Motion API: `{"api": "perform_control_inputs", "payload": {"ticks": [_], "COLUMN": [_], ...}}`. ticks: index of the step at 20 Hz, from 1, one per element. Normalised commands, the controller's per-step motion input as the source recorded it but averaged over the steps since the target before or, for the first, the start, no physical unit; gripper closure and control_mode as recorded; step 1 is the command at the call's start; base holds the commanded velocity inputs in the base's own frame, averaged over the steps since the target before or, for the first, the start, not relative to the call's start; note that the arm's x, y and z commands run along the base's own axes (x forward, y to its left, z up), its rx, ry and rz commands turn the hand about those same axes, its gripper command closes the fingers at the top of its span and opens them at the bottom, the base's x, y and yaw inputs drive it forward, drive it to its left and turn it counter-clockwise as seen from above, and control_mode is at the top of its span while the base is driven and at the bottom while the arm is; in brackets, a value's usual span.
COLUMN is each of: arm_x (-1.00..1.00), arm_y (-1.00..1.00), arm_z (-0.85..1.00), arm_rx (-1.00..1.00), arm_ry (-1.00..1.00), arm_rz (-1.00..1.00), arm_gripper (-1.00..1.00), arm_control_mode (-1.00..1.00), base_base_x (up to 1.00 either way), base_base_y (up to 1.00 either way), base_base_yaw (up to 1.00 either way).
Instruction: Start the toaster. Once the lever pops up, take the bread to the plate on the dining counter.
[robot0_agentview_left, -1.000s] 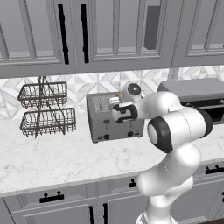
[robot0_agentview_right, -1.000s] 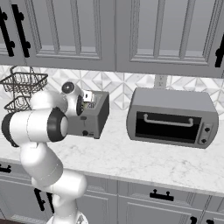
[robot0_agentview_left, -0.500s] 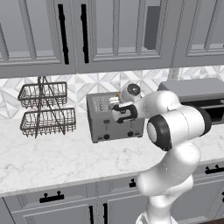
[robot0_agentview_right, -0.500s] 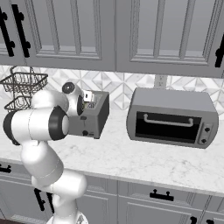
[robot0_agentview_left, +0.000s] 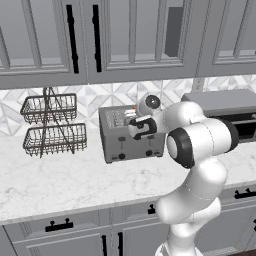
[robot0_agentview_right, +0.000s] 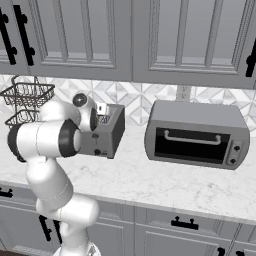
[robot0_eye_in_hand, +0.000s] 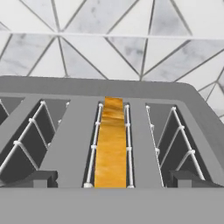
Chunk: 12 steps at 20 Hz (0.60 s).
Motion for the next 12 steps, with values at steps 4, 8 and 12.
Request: {"api": "perform_control_inputs", "payload": {"ticks": [4,8,12], "arm_x": [0.17,0.07,0.00], "arm_y": [0.00,0.00,0.00], "arm_z": [-0.07,-0.05,0.00], "arm_rx": [0.00,0.00,0.00], "arm_ry": [0.00,0.00,0.00], "arm_rz": [0.00,0.00,0.00], "arm_gripper": [-1.00,-1.00,-1.00], "arm_control_mode": [-1.00,-1.00,-1.00], "base_base_x": [0.00,0.00,0.00], "base_base_y": [0.00,0.00,0.00], "base_base_yaw": [0.00,0.00,0.00]}}
